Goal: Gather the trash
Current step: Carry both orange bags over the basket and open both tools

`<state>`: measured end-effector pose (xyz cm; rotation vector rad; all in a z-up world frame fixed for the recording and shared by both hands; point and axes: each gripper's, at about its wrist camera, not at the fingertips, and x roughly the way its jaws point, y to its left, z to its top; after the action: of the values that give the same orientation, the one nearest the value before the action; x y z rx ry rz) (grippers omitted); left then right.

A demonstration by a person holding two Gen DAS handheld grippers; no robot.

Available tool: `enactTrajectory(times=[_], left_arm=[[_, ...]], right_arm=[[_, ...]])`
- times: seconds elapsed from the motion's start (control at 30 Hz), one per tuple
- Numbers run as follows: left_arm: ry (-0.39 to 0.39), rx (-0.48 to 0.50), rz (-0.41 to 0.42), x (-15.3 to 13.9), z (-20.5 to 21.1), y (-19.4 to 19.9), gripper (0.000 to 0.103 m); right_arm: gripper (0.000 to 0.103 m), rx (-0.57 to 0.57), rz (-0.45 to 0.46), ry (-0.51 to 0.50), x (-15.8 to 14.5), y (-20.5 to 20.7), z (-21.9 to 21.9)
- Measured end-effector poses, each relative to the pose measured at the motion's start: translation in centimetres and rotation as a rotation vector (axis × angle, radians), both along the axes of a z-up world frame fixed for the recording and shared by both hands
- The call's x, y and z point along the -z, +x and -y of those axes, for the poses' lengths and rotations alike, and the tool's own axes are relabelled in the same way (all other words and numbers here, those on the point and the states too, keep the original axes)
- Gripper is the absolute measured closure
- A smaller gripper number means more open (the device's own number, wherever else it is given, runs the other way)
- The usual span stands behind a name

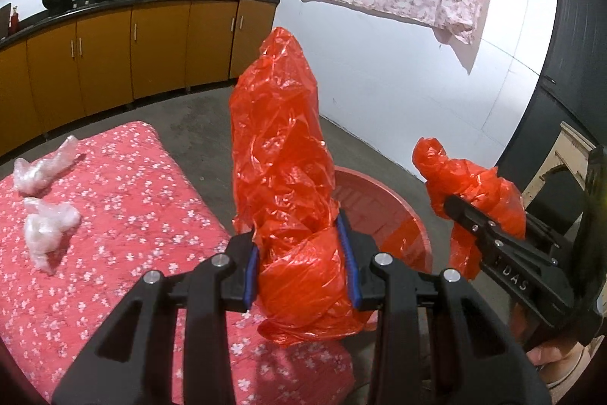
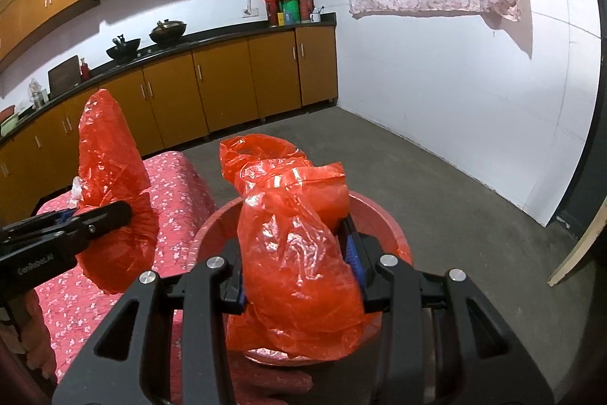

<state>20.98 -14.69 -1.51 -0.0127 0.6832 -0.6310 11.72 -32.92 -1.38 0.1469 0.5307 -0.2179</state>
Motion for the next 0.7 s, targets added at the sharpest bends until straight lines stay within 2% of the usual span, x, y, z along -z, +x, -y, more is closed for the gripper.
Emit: enactTrajectory(times=[0.7], left_arm=[[0.015,0.054,-0.056,3.5,4.2,3.0,0.067]], right_arm=[[0.063,0.036,0.007,0.031,1.4,1.6,1.4]])
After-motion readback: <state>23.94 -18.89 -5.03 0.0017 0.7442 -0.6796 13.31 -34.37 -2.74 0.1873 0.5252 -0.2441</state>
